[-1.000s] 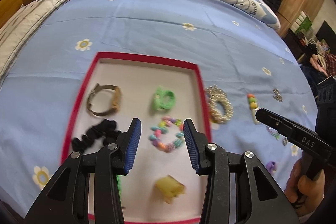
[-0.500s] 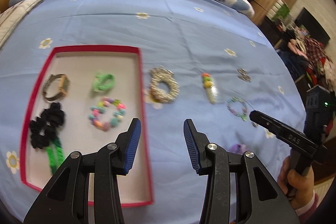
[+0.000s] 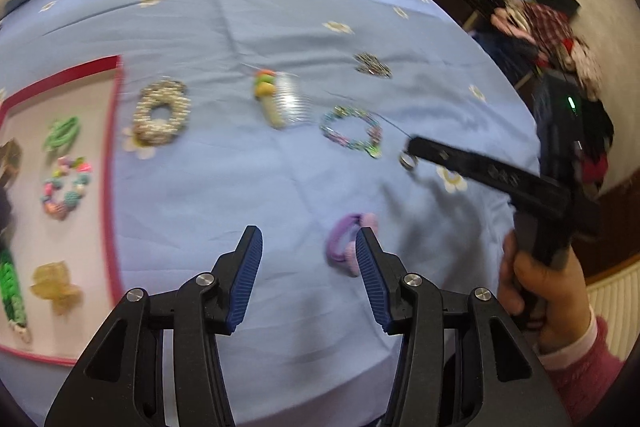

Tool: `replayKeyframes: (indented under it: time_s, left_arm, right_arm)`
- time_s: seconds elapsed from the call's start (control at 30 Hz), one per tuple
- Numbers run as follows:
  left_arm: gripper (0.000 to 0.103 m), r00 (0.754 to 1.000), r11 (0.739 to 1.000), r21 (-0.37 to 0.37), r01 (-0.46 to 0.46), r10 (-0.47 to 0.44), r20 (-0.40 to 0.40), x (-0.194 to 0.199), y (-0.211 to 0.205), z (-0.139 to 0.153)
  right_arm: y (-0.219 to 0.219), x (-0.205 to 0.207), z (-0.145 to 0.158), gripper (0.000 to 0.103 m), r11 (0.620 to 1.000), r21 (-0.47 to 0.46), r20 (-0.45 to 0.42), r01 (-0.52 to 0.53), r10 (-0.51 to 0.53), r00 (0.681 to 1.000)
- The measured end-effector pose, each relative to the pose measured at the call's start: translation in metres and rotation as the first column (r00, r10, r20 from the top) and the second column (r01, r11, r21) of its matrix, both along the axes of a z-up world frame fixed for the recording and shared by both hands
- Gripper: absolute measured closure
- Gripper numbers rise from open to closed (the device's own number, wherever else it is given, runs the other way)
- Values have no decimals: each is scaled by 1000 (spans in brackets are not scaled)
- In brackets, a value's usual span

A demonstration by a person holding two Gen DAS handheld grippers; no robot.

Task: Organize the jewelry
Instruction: 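Move the left tool to the purple bow hair tie while the right tool moves to the pastel beaded bracelet, then grasp the purple bow hair tie with the left tool while the right tool grasps the beaded bracelet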

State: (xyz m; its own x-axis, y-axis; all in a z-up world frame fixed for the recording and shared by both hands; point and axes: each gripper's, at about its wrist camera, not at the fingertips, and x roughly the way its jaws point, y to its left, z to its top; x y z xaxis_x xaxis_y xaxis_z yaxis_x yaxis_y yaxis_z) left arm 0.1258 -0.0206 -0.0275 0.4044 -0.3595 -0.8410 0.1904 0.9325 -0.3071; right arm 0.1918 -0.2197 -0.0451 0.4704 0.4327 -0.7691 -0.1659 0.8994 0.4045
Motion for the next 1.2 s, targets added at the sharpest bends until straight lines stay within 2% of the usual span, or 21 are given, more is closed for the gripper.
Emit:
replayKeyframes:
  time_s: [0.07,0.17,0.37,0.43,0.5,0.6,0.7,0.77,0.8,0.83,0.9,1.2]
  left_arm:
    - [51,1000,1000,-4,26,-26,-8,2,-9,-4]
    - [38,997,997,-27,72,-73,-20,5,-24,-12]
    - [38,994,994,51,99,-97,-43,13,-44,-31]
    - [43,993,992,68,106,-103,-57,14,-47,-38]
    - [73,991,990,80,119,-113,-69,15,-51,-45]
    - [84,990,990,69,127,-122,-65,15,-51,-46]
    - [88,991,990,64,125,-121,-54,13,-49,-43]
    - [88,993,991,61,116,-113,-45,12,-45,-39]
    - [89,993,992,61,109,-107,-41,11,-42,-36]
    - [89,994,993,59,102,-100,-37,11,-40,-34]
    - [89,997,995,52,80,-78,-29,10,-31,-28]
    - [89,999,999,6,-36,35,41,2,16,10]
  right_arm:
    - [-1,6,-3,62,1000,-9,1,-5,5,1000]
    - [1,19,-11,62,999,-28,-8,-17,16,1000]
    - [11,35,-27,62,997,-60,-30,-52,50,998]
    - [15,38,-30,62,995,-71,-29,-64,62,998]
    - [18,41,-31,62,994,-78,-25,-75,73,997]
    - [24,45,-34,62,990,-105,-19,-97,95,995]
    - [29,44,-36,66,983,-150,-1,-110,111,994]
    - [29,43,-36,81,980,-170,2,-107,109,994]
    - [28,43,-36,92,981,-158,-4,-112,113,994]
    - [27,43,-36,95,982,-149,-7,-114,114,993]
    - [26,42,-34,95,983,-136,-8,-120,120,993]
    - [36,16,-6,96,986,36,6,-164,164,986]
